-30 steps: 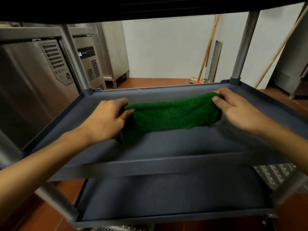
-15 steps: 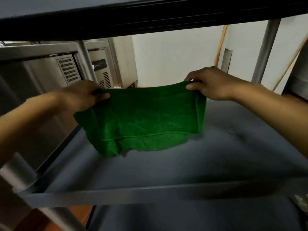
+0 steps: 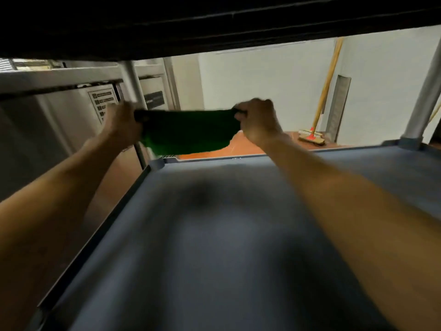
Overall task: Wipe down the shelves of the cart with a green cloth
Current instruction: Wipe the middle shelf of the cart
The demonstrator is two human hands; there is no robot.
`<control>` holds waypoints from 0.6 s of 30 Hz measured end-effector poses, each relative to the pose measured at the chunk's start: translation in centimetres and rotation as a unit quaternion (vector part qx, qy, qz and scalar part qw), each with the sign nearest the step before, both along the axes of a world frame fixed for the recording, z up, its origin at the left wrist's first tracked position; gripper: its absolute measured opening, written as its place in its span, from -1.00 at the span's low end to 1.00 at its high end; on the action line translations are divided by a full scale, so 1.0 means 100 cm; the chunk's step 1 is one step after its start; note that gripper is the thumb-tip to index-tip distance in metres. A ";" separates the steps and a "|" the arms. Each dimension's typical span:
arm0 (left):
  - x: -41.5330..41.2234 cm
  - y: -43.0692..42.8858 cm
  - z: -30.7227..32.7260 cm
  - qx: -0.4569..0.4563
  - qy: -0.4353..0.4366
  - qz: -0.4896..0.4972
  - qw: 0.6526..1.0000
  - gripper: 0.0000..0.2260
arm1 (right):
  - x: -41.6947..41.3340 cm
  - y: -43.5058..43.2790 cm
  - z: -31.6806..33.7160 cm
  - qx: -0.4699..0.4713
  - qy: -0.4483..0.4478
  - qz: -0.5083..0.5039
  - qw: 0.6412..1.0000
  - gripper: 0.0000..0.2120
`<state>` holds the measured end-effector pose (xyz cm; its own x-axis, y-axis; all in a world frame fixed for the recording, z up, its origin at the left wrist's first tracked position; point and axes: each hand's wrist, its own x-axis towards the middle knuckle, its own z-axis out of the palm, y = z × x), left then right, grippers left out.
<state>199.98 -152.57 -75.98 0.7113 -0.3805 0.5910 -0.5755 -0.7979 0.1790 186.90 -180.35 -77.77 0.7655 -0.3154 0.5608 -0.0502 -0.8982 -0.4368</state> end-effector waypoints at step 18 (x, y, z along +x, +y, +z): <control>-0.045 0.028 -0.113 0.139 0.188 0.008 0.972 -0.78 | -0.043 0.020 -0.100 -0.121 0.223 0.070 0.965 -0.66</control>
